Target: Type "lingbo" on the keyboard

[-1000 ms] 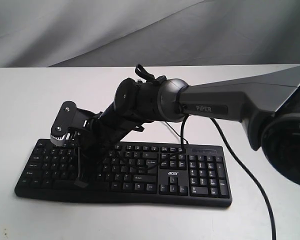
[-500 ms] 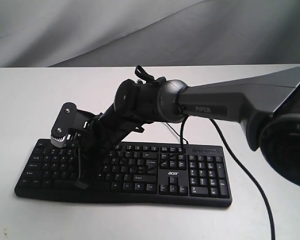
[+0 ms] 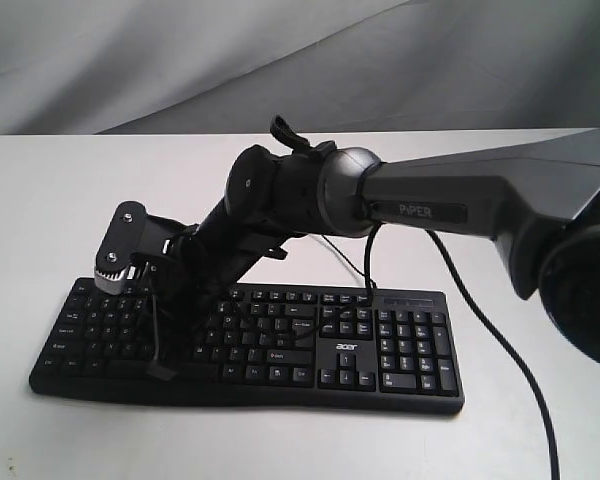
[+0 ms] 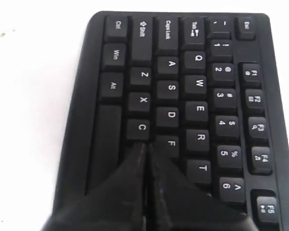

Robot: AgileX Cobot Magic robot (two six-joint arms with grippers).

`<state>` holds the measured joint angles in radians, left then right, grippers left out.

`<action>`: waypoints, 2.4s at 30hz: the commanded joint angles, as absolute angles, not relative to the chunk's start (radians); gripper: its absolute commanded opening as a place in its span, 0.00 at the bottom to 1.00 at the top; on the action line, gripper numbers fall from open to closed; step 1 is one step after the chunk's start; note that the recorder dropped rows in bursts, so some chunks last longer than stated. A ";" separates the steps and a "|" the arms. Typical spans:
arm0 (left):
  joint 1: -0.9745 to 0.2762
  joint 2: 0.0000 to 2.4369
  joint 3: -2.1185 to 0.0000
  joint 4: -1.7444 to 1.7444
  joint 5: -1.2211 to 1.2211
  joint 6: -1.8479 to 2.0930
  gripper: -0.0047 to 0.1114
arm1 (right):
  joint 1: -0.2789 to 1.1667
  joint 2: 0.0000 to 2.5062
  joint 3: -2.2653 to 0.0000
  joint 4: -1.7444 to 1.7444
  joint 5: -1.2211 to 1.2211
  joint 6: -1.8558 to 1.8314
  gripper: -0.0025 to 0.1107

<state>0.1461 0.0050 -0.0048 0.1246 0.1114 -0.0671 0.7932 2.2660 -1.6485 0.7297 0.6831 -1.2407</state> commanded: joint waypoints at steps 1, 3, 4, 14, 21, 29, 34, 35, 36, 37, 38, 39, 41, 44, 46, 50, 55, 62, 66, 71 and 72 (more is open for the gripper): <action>0.139 0.000 0.000 0.125 0.104 -0.069 0.04 | 0.800 2.261 -1.623 0.718 0.697 -1.236 0.02; 0.139 0.000 0.000 0.125 0.104 -0.069 0.04 | 0.800 2.261 -1.623 0.714 0.694 -1.236 0.02; 0.139 0.000 0.000 0.125 0.104 -0.069 0.04 | 0.800 2.261 -1.623 0.714 0.692 -1.236 0.02; 0.139 0.000 0.000 0.125 0.104 -0.069 0.04 | 0.800 2.274 -1.623 0.706 0.681 -1.236 0.02; 0.139 0.000 0.000 0.125 0.104 -0.069 0.04 | 0.800 2.248 -1.625 0.687 0.660 -1.239 0.02; 0.139 0.000 0.000 0.125 0.104 -0.069 0.04 | 0.701 2.114 -1.478 0.694 0.610 -1.242 0.02; 0.139 0.000 0.000 0.125 0.104 -0.069 0.04 | 0.676 2.099 -1.407 0.800 0.549 -1.330 0.02; 0.139 0.000 0.000 0.125 0.104 -0.069 0.04 | 0.676 2.101 -1.407 0.807 0.549 -1.331 0.02; 0.139 0.000 0.000 0.125 0.104 -0.069 0.04 | 0.676 2.107 -1.407 0.807 0.549 -1.331 0.02; 0.139 0.000 0.000 0.125 0.104 -0.069 0.04 | 0.676 2.111 -1.405 0.807 0.549 -1.331 0.02; 0.139 0.000 0.000 0.125 0.104 -0.069 0.04 | 0.674 2.115 -1.405 0.810 0.549 -1.331 0.02; 0.139 0.000 0.000 0.125 0.104 -0.069 0.04 | 0.672 2.117 -1.405 0.810 0.549 -1.331 0.02; 0.139 0.000 0.000 0.125 0.104 -0.069 0.04 | 0.672 2.125 -1.405 0.810 0.551 -1.331 0.02; 0.139 0.000 0.000 0.125 0.104 -0.069 0.04 | 0.668 2.132 -1.405 0.810 0.562 -1.331 0.02; 0.139 0.000 0.000 0.125 0.104 -0.069 0.04 | 0.661 2.137 -1.405 0.803 0.576 -1.331 0.02; 0.139 0.000 0.000 0.125 0.104 -0.069 0.04 | 0.660 2.137 -1.405 0.791 0.585 -1.327 0.02; 0.139 0.000 0.000 0.125 0.104 -0.069 0.04 | 0.660 2.137 -1.405 0.788 0.607 -1.327 0.02; 0.139 0.000 0.000 0.125 0.104 -0.069 0.04 | 0.660 2.137 -1.405 0.783 0.607 -1.327 0.02; 0.139 0.000 0.000 0.125 0.104 -0.069 0.04 | 0.660 2.137 -1.405 0.770 0.594 -1.327 0.02; 0.139 0.000 0.000 0.125 0.104 -0.069 0.04 | 0.660 2.137 -1.405 0.767 0.591 -1.326 0.02; 0.139 0.000 0.000 0.125 0.104 -0.069 0.04 | 0.660 2.137 -1.405 0.767 0.589 -1.326 0.02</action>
